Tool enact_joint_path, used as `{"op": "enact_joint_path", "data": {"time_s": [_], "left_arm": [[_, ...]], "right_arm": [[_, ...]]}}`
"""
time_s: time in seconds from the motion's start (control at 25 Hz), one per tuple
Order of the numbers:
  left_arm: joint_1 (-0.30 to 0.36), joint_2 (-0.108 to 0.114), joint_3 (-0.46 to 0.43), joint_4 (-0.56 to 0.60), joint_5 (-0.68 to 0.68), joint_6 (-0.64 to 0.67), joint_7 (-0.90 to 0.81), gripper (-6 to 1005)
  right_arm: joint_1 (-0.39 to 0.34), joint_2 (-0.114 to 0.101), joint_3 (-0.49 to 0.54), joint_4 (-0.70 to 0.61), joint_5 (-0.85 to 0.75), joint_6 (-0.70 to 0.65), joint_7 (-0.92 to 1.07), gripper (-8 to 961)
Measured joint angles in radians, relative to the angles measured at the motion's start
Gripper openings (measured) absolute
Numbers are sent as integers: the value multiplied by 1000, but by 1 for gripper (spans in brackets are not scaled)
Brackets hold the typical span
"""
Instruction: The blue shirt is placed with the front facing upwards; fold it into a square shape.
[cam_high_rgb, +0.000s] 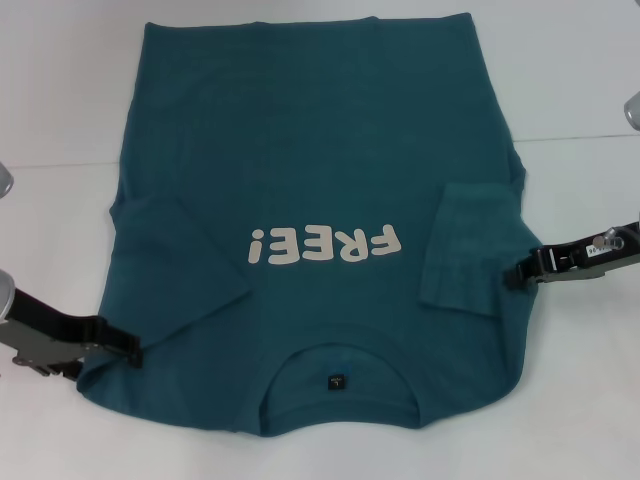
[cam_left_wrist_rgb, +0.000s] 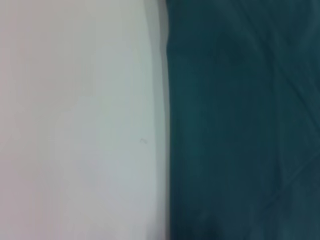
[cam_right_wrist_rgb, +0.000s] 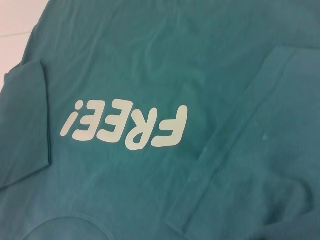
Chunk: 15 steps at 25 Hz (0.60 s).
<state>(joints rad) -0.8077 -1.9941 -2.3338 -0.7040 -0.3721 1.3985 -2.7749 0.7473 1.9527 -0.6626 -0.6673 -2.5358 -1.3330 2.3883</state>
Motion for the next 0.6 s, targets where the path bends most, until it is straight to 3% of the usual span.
{"op": "enact_joint_path", "data": {"time_s": [0.6], "left_arm": [[-10,-1,1,14,18,-8,-1,865]], "right_arm": [[-3,0,-7,-2,12,0,-2,37]]}}
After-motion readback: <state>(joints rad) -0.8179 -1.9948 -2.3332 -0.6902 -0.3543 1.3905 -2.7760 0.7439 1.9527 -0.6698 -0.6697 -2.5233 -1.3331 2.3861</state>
